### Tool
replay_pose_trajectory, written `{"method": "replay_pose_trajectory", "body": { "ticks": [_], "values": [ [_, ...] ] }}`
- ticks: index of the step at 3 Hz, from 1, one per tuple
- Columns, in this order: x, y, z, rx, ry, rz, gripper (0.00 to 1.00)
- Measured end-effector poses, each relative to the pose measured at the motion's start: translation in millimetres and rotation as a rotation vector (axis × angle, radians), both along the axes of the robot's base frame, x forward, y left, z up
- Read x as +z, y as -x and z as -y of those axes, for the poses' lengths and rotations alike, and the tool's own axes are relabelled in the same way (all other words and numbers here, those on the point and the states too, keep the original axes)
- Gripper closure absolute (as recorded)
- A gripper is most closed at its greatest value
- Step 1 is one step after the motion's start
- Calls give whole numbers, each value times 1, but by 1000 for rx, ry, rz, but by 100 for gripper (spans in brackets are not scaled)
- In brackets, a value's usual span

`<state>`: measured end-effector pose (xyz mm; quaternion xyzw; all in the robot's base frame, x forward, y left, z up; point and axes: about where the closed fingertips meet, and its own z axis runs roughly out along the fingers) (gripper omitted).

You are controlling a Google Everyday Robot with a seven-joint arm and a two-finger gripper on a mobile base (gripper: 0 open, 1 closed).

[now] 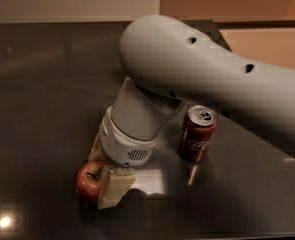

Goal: Move apple near blue plastic bottle

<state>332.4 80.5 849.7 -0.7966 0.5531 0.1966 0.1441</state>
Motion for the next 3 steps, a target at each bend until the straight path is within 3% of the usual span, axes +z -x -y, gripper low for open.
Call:
{"method": "replay_pose_trajectory", "body": {
  "ticks": [1, 2, 3],
  "values": [
    [8, -30, 6, -65, 10, -23, 88],
    [16, -75, 16, -168, 15, -42, 100],
    [23, -120, 26, -272, 18, -46, 100]
  ]
}}
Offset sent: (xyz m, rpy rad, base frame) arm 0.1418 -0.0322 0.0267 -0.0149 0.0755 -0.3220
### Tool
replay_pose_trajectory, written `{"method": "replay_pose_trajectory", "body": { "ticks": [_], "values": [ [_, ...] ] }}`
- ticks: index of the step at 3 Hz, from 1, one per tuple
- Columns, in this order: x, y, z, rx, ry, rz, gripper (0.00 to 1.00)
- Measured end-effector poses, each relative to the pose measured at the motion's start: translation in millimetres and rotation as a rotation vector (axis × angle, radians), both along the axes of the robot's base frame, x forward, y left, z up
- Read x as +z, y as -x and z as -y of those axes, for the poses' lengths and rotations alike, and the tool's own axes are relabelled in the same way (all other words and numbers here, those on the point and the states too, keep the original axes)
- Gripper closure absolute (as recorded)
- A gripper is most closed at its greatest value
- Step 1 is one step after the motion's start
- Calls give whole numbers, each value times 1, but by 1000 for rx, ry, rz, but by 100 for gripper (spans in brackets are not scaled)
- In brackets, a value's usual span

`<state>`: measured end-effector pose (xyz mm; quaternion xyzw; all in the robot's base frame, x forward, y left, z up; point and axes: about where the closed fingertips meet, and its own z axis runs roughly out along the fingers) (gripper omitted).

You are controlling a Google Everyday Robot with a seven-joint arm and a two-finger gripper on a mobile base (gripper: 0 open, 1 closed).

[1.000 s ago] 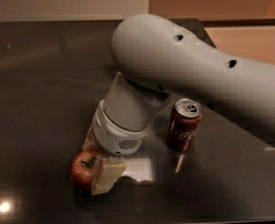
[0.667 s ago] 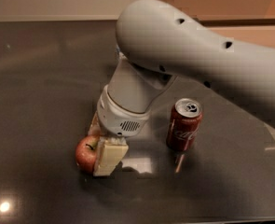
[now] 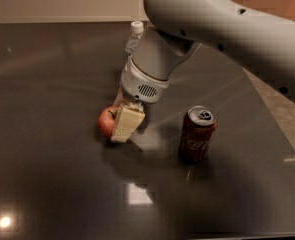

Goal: Move apple near blue plastic bottle

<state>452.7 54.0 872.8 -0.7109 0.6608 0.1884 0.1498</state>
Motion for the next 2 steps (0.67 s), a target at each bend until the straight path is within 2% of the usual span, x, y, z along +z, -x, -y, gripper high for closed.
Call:
{"method": "replay_pose_trajectory", "body": {
  "ticks": [1, 2],
  "values": [
    [4, -37, 17, -103, 17, 17, 100],
    [6, -61, 39, -221, 41, 40, 100]
  ]
}}
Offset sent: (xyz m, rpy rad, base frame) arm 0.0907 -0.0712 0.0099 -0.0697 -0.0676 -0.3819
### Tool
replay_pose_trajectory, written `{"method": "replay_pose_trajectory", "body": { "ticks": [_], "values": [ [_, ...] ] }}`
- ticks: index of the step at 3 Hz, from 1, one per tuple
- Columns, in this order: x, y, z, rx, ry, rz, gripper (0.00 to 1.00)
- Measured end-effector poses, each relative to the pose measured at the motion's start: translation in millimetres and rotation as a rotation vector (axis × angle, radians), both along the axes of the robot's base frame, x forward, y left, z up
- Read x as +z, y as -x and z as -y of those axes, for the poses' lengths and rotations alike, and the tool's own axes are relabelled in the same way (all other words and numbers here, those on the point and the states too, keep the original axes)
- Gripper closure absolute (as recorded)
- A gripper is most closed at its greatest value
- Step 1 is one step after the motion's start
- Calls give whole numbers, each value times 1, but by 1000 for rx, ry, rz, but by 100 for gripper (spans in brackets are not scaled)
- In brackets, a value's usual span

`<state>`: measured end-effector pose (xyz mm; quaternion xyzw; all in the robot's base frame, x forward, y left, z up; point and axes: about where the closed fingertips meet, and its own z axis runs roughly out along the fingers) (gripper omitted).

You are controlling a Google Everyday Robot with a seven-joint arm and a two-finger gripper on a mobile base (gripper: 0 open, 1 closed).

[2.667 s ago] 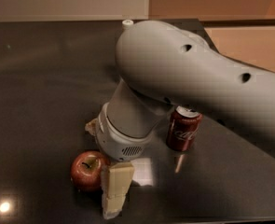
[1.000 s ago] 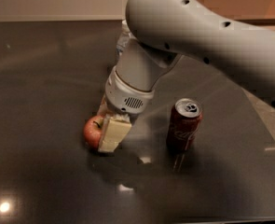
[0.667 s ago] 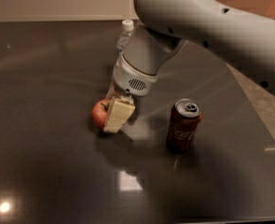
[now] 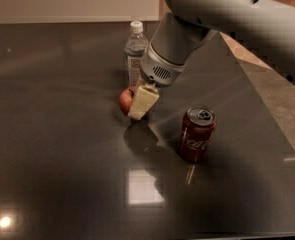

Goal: Move apple near blue plastic bottle

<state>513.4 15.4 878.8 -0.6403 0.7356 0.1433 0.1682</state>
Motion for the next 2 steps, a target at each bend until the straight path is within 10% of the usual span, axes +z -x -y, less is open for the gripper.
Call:
{"method": "replay_pose_trajectory", "body": {
  "ticks": [2],
  "values": [
    [-1, -33, 39, -196, 12, 32, 100]
  ]
}}
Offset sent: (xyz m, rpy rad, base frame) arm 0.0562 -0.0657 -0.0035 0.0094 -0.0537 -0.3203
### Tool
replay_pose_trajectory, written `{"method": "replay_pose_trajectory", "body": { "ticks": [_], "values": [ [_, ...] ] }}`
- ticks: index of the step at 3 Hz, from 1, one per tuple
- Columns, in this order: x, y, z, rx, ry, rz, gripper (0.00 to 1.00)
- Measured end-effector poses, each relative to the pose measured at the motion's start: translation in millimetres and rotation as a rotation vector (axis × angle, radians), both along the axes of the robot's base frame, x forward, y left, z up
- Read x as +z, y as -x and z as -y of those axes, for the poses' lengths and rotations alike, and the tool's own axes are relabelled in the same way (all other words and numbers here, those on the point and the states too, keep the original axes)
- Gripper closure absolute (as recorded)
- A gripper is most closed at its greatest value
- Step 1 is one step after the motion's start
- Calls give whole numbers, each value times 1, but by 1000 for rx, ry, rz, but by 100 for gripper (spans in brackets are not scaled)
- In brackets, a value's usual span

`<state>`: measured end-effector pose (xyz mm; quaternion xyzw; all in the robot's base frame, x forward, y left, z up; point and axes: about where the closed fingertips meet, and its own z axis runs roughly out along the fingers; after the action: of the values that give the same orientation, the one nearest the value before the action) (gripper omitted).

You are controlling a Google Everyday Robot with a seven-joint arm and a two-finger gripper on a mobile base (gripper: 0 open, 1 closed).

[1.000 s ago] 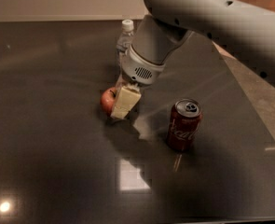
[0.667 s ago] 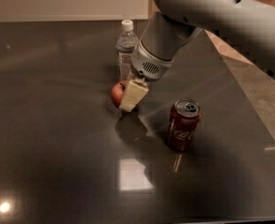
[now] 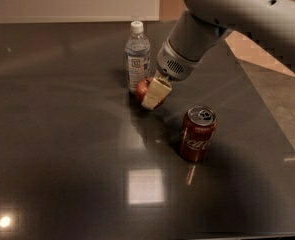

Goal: Move apple near blue plastic bottle

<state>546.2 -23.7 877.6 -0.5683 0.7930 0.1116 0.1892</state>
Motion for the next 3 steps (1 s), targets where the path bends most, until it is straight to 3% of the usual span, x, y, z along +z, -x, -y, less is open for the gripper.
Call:
{"method": "replay_pose_trajectory", "body": {
  "ticks": [1, 3],
  "values": [
    [-4, -13, 7, -42, -51, 11, 83],
    [-19, -19, 3, -37, -103, -10, 36]
  ]
}}
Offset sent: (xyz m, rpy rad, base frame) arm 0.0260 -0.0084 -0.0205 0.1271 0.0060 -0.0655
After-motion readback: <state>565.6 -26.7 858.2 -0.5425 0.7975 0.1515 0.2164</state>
